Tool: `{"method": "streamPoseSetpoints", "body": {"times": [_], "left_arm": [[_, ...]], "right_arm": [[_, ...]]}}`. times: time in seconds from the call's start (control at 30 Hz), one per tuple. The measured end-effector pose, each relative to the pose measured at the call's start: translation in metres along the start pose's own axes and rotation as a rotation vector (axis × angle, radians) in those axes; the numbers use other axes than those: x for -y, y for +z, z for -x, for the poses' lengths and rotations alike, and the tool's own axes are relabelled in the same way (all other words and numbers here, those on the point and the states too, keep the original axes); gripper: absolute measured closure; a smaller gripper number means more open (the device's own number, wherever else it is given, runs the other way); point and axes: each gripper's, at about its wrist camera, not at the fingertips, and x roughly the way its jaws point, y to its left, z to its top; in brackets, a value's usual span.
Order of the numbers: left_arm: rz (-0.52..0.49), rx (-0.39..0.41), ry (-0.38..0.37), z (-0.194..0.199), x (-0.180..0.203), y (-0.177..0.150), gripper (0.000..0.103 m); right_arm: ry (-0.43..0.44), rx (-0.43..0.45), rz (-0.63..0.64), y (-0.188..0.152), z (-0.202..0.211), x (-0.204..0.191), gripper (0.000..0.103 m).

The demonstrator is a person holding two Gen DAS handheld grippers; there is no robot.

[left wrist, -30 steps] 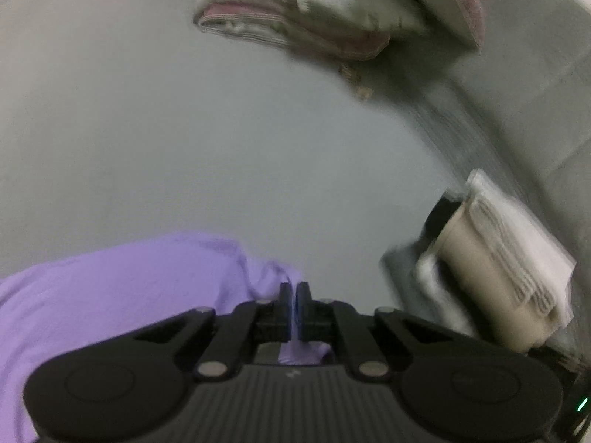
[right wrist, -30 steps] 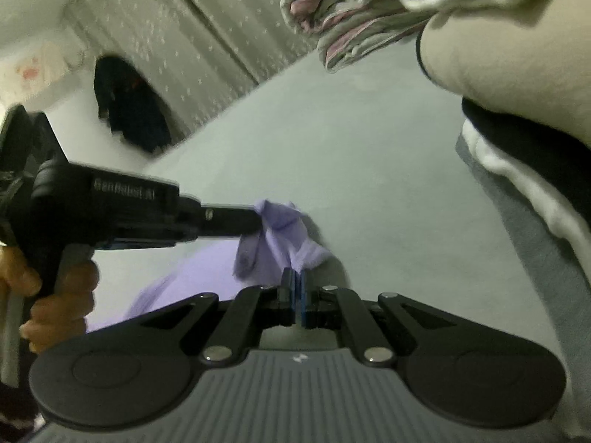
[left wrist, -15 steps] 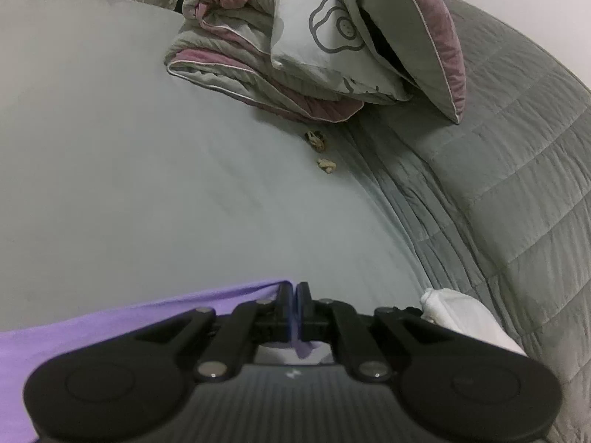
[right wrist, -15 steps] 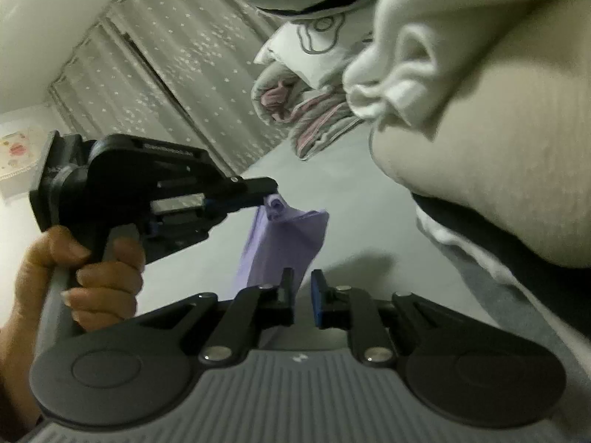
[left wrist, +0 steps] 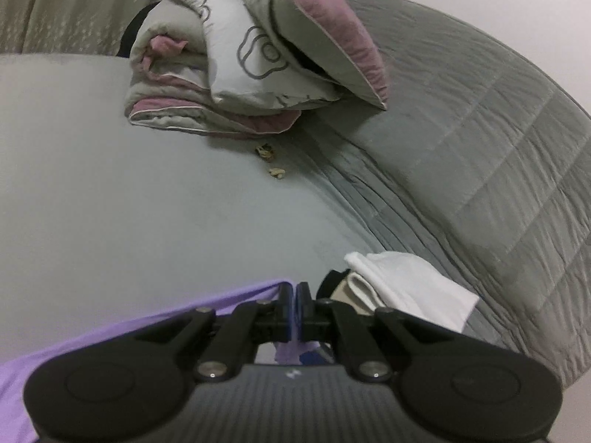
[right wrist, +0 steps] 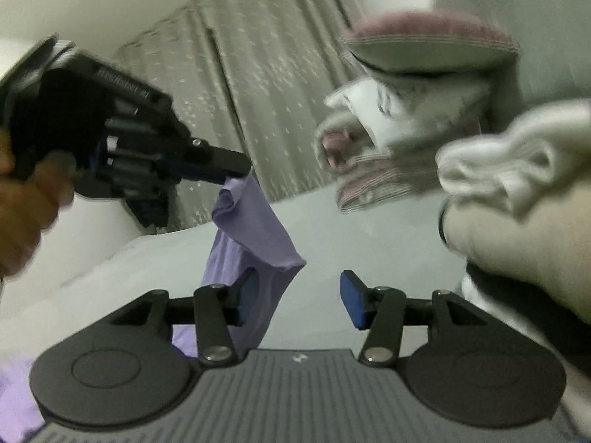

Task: Fold clothes
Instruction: 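Hold the garment edge with the right gripper while the left gripper grasps beside it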

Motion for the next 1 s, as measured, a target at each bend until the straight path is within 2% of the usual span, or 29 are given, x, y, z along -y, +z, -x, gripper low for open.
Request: {"method": "streamPoseSetpoints", "body": {"times": [0.17,0.23,0.27,0.3,0.4,0.53,0.67,0.77,1.0], "left_arm": [[-0.027,-0.031,0.004,0.002,0.005,-0.001,0.101],[-0.032,-0.029,0.01,-0.001,0.003,0.0,0.101],[-0.03,-0.022,0.012,-0.002,0.002,0.0,0.101],[-0.028,-0.015,0.014,-0.004,0.0,0.0,0.101],[-0.036,0.038,0.03,-0.016,-0.006,0.0,0.101],[-0.032,0.075,0.036,-0.049,-0.019,-0.001,0.101],[0.007,0.07,0.01,-0.084,-0.032,-0.007,0.101],[0.035,0.047,0.013,-0.109,-0.042,-0.016,0.101],[0.11,-0.003,0.03,-0.156,-0.069,-0.032,0.101]], "right_arm": [[-0.002,0.067,0.144,-0.002,0.0,-0.017,0.05],[-0.026,0.09,0.189,-0.003,0.0,-0.02,0.054],[-0.026,0.091,0.2,-0.003,0.001,-0.019,0.076],[-0.026,0.092,0.205,-0.001,0.002,-0.018,0.103],[-0.03,0.088,0.137,0.007,0.0,-0.009,0.102],[-0.173,0.055,0.159,0.016,-0.012,-0.006,0.102],[-0.345,-0.025,0.302,0.011,-0.034,-0.011,0.102],[-0.425,-0.093,0.379,0.001,-0.054,-0.009,0.102],[-0.511,-0.235,0.438,-0.026,-0.086,0.01,0.102]]}}
